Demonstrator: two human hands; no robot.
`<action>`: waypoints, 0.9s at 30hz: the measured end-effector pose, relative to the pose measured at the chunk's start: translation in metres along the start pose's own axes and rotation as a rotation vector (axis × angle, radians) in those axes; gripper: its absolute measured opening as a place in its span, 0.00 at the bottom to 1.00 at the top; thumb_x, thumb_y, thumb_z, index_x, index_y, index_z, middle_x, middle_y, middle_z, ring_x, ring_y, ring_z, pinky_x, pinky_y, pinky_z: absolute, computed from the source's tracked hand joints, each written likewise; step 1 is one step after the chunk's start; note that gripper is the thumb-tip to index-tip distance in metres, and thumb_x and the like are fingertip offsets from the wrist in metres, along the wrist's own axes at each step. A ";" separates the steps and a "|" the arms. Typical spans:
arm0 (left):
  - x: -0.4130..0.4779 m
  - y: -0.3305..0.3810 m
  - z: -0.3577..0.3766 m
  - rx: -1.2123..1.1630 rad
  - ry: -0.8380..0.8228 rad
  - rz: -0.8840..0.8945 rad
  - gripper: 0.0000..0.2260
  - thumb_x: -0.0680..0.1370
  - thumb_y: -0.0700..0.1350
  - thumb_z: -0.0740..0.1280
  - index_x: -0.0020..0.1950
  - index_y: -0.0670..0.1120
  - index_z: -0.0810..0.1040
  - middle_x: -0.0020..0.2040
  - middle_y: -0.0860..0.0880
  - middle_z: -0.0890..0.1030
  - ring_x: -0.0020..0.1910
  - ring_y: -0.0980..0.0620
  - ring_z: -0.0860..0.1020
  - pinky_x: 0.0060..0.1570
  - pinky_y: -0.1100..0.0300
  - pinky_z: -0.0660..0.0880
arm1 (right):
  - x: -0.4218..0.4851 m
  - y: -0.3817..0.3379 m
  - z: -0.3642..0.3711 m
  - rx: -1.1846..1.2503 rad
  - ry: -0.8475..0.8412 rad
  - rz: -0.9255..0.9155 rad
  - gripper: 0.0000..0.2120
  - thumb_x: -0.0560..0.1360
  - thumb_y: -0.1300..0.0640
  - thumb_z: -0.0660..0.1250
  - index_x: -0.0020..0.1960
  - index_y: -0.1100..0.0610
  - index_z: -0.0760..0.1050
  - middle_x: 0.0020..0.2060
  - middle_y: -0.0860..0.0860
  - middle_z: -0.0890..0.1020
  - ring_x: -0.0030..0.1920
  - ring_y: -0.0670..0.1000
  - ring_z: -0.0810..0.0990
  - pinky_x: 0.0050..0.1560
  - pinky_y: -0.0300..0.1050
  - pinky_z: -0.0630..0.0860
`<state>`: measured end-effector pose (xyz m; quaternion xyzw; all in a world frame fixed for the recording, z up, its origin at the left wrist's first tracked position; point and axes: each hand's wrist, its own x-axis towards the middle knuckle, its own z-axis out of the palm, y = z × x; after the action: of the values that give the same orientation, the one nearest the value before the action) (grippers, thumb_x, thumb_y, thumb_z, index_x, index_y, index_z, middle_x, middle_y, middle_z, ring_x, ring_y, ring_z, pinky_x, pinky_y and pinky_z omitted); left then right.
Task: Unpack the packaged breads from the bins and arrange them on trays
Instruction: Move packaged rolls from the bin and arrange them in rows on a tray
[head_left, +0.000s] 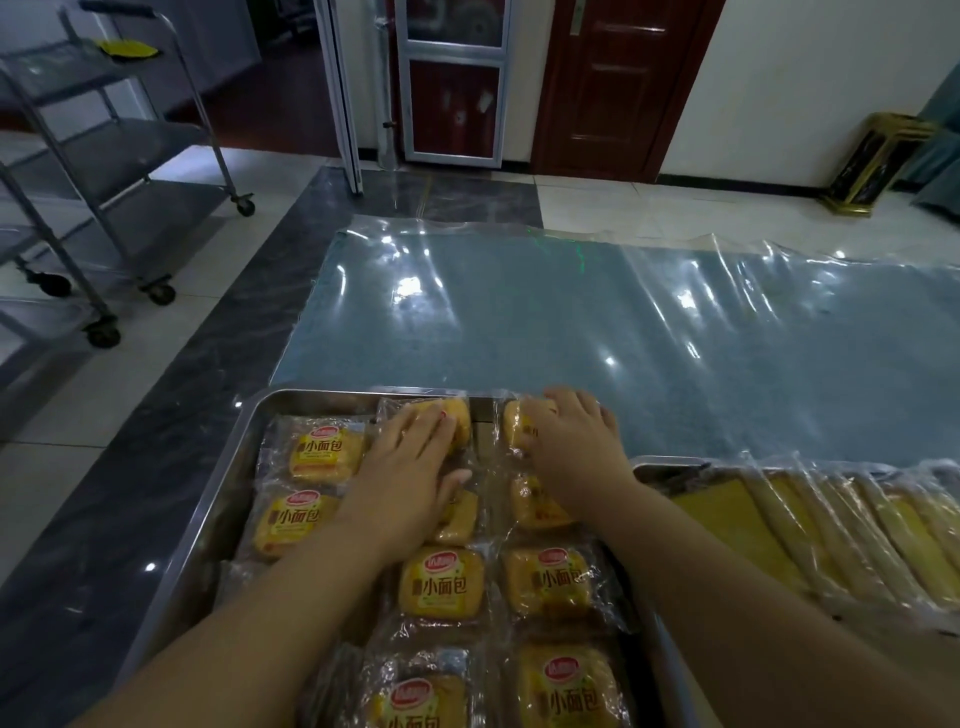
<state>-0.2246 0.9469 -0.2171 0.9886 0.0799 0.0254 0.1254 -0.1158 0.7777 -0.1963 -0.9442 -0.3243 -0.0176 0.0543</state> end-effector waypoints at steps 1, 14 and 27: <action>0.001 0.000 0.003 -0.008 -0.020 -0.007 0.31 0.77 0.64 0.45 0.76 0.51 0.45 0.77 0.54 0.45 0.75 0.50 0.39 0.70 0.53 0.40 | -0.006 -0.002 0.010 0.060 -0.025 -0.013 0.22 0.77 0.48 0.59 0.70 0.49 0.62 0.72 0.54 0.60 0.73 0.57 0.54 0.71 0.57 0.53; -0.014 0.002 0.022 -0.007 -0.208 0.026 0.31 0.79 0.61 0.48 0.76 0.52 0.38 0.76 0.54 0.36 0.70 0.52 0.29 0.67 0.51 0.37 | -0.047 -0.001 0.034 0.172 -0.282 -0.027 0.29 0.81 0.45 0.48 0.76 0.48 0.36 0.74 0.48 0.31 0.68 0.51 0.24 0.67 0.49 0.33; -0.003 0.002 0.021 0.036 -0.128 0.042 0.30 0.79 0.61 0.47 0.76 0.52 0.40 0.76 0.52 0.36 0.69 0.51 0.29 0.65 0.53 0.34 | -0.038 -0.004 0.029 0.175 -0.251 -0.008 0.30 0.79 0.42 0.49 0.76 0.47 0.42 0.76 0.48 0.37 0.73 0.51 0.30 0.69 0.50 0.32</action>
<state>-0.2260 0.9395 -0.2370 0.9917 0.0515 -0.0368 0.1121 -0.1481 0.7611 -0.2271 -0.9294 -0.3327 0.1286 0.0952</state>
